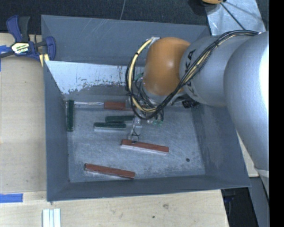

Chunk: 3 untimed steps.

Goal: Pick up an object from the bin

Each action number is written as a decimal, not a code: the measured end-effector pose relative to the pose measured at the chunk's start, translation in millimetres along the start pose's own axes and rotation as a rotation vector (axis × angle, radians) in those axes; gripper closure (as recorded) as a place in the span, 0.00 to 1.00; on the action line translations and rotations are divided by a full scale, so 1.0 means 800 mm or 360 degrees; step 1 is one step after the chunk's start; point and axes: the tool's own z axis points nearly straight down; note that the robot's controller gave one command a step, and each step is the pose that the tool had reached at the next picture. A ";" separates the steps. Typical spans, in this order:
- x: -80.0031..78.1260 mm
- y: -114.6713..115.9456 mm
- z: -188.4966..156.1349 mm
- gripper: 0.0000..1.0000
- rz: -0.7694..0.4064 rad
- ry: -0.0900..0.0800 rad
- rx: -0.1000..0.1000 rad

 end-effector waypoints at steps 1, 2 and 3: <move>0.000 -0.001 -0.003 0.00 0.0002 -0.0003 0.0000; -0.026 0.036 0.021 1.00 -0.0337 -0.0028 -0.0004; -0.026 0.036 0.021 1.00 -0.0336 -0.0028 -0.0004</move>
Offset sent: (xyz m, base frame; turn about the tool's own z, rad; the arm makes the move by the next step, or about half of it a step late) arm 0.0174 0.0284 -0.0227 -0.2155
